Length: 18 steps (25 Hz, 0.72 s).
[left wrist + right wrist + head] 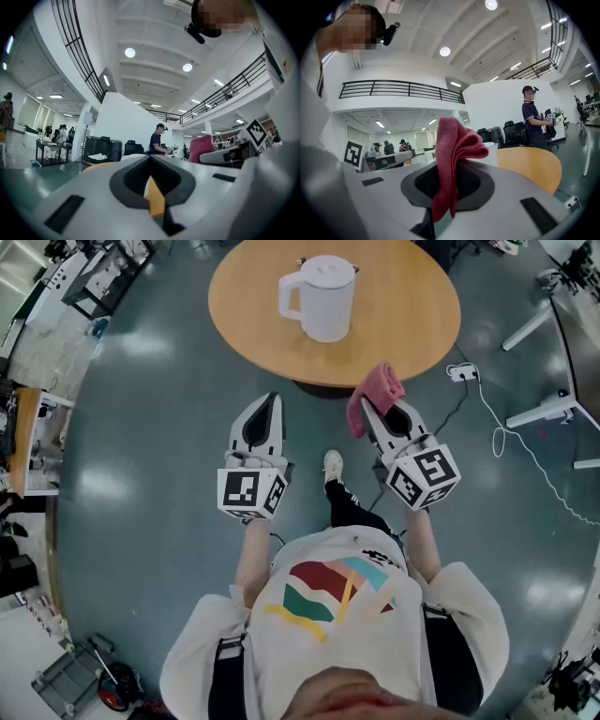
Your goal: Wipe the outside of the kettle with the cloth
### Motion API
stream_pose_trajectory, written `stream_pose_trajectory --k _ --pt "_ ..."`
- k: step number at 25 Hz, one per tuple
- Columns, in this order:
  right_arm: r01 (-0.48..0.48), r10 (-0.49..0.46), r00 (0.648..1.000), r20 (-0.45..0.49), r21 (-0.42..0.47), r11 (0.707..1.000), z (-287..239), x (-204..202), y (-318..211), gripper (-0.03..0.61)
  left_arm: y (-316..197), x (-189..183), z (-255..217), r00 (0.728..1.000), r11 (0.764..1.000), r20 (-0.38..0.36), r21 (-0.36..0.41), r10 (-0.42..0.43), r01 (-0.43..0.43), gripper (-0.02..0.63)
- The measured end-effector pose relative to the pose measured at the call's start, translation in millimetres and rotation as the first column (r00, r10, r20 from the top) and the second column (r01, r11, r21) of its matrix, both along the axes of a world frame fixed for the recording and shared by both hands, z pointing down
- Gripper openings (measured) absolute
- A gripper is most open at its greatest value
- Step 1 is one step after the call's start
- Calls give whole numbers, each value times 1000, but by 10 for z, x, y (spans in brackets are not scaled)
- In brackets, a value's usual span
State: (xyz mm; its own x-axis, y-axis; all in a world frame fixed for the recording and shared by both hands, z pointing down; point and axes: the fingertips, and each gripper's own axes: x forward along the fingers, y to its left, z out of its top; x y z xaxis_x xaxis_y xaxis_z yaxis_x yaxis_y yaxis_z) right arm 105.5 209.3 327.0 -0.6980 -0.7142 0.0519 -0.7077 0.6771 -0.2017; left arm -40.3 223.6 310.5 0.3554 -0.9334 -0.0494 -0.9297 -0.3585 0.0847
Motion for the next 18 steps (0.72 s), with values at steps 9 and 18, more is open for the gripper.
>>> stream_pose_trajectory --k 9,18 --pt "68 -66 995 -79 33 997 -41 -182 -1785 44 -1834 46 -239 999 996 -44 92 -12 16 40" --pt "111 -109 987 -120 13 994 69 -571 -2394 44 -2639 -45 -31 998 998 57 59 9 -12 41"
